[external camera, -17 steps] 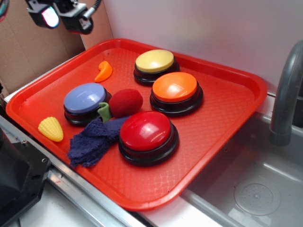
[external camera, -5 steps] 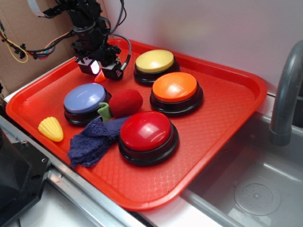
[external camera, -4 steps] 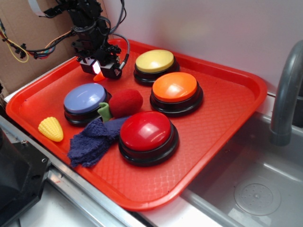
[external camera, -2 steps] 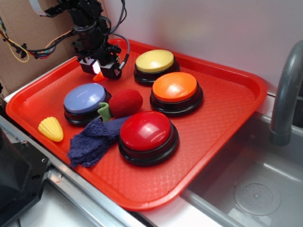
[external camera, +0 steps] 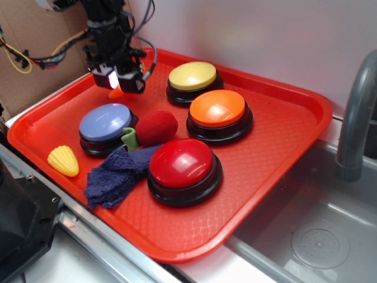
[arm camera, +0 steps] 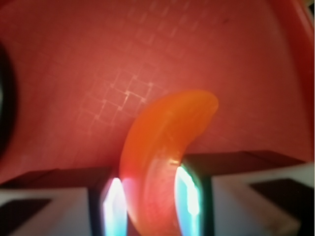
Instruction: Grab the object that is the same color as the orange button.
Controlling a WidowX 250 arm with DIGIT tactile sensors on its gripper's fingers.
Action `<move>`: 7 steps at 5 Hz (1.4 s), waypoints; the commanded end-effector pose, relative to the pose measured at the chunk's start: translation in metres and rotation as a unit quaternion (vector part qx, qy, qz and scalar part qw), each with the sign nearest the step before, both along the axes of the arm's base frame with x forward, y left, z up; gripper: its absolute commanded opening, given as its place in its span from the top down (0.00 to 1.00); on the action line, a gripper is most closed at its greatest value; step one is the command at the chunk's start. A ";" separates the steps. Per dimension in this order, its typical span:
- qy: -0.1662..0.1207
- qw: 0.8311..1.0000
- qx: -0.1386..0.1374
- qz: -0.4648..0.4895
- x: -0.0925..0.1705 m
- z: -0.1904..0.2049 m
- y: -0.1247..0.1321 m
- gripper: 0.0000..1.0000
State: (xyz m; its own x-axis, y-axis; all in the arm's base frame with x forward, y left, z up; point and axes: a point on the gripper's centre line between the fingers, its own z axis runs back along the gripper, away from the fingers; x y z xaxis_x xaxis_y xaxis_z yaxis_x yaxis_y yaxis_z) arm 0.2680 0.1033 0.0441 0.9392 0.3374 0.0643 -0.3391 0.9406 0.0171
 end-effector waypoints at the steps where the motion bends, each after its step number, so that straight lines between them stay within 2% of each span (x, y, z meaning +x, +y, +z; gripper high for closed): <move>1: -0.038 0.999 0.012 -0.016 0.004 0.063 -0.017 1.00; 2: -0.026 0.999 0.001 -0.024 -0.002 0.082 -0.031 1.00; 3: -0.026 0.999 -0.008 -0.040 -0.006 0.096 -0.046 1.00; 4: -0.003 0.998 0.005 -0.067 -0.014 0.113 -0.074 1.00; 5: 0.008 0.996 0.001 -0.092 -0.022 0.118 -0.094 1.00; 6: 0.021 0.993 -0.024 -0.116 -0.031 0.119 -0.106 1.00; 7: 0.033 0.992 -0.015 -0.122 -0.030 0.121 -0.108 1.00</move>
